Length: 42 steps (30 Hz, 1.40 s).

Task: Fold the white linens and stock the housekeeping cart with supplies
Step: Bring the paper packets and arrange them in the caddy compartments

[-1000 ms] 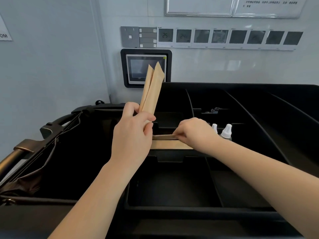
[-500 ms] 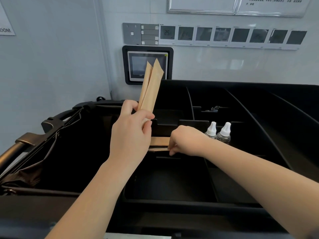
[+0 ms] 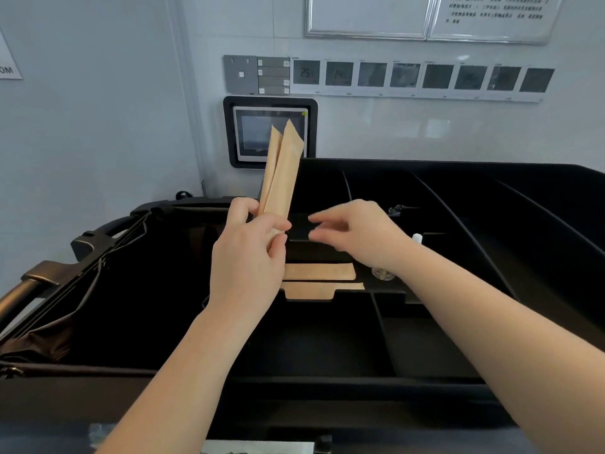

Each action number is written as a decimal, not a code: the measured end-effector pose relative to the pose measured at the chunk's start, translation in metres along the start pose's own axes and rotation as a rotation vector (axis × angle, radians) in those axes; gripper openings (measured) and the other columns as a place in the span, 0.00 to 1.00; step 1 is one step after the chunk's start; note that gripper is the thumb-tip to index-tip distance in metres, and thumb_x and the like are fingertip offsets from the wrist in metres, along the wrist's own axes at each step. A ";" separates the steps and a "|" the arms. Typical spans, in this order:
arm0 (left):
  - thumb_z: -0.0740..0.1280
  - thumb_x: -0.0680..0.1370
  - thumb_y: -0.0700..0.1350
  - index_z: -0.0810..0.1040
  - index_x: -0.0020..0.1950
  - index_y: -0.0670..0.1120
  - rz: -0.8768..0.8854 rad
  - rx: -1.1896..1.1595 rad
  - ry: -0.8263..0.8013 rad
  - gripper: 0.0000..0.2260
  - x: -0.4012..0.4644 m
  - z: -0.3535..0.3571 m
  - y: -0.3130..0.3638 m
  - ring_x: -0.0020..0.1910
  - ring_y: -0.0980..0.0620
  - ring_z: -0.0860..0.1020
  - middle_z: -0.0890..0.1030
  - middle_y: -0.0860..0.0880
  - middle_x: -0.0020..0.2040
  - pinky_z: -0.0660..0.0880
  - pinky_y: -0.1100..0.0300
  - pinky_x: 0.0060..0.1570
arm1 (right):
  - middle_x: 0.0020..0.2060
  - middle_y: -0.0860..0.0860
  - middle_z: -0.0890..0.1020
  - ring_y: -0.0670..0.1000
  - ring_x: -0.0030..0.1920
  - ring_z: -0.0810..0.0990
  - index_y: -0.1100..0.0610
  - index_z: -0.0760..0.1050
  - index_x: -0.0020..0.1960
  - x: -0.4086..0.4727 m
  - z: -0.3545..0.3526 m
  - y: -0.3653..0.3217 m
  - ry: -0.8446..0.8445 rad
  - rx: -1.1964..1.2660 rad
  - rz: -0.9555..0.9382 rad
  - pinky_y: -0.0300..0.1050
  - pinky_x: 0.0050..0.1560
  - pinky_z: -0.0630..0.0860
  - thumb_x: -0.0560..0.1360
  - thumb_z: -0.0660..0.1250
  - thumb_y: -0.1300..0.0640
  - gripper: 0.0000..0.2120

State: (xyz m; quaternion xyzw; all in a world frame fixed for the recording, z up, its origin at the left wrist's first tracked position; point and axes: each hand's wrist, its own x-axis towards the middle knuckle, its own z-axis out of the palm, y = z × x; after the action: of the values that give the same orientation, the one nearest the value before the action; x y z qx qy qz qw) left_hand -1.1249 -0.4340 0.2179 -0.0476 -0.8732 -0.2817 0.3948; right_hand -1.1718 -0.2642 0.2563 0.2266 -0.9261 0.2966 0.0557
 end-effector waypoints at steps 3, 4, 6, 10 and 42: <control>0.72 0.74 0.41 0.82 0.49 0.49 -0.020 -0.132 -0.001 0.05 0.004 0.005 0.011 0.47 0.65 0.67 0.68 0.57 0.51 0.63 0.84 0.38 | 0.54 0.50 0.83 0.46 0.51 0.83 0.53 0.73 0.67 -0.021 -0.008 -0.014 0.111 0.422 0.097 0.48 0.53 0.81 0.78 0.64 0.52 0.18; 0.72 0.74 0.41 0.82 0.48 0.49 -0.017 -0.176 -0.008 0.05 0.005 0.007 0.016 0.46 0.68 0.68 0.68 0.57 0.51 0.62 0.85 0.41 | 0.53 0.50 0.83 0.47 0.50 0.83 0.54 0.74 0.66 -0.027 -0.008 -0.018 0.128 0.517 0.125 0.49 0.52 0.81 0.79 0.64 0.53 0.17; 0.72 0.74 0.42 0.81 0.47 0.51 -0.005 -0.245 -0.033 0.05 0.005 0.010 0.025 0.48 0.76 0.67 0.69 0.58 0.50 0.61 0.86 0.43 | 0.51 0.51 0.83 0.48 0.49 0.84 0.54 0.75 0.64 -0.038 -0.007 -0.022 0.167 0.659 0.174 0.52 0.51 0.82 0.79 0.64 0.55 0.15; 0.71 0.74 0.42 0.75 0.46 0.52 0.019 -0.369 -0.072 0.07 -0.001 0.016 0.042 0.50 0.76 0.67 0.71 0.58 0.51 0.63 0.84 0.45 | 0.50 0.53 0.84 0.50 0.48 0.84 0.55 0.75 0.65 -0.051 -0.008 -0.021 0.265 0.806 0.263 0.54 0.52 0.81 0.77 0.66 0.59 0.16; 0.72 0.74 0.46 0.73 0.64 0.51 -0.149 -0.597 -0.376 0.20 -0.047 0.179 0.285 0.39 0.73 0.76 0.77 0.62 0.41 0.70 0.77 0.28 | 0.47 0.45 0.83 0.46 0.47 0.83 0.46 0.79 0.50 -0.184 -0.175 0.201 0.440 0.581 0.443 0.52 0.51 0.81 0.70 0.74 0.52 0.09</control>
State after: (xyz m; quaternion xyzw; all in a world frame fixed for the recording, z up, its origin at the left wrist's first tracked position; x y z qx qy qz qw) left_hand -1.1243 -0.0942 0.2192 -0.1479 -0.8110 -0.5385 0.1742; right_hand -1.1038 0.0523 0.2502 -0.0405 -0.7962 0.5914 0.1209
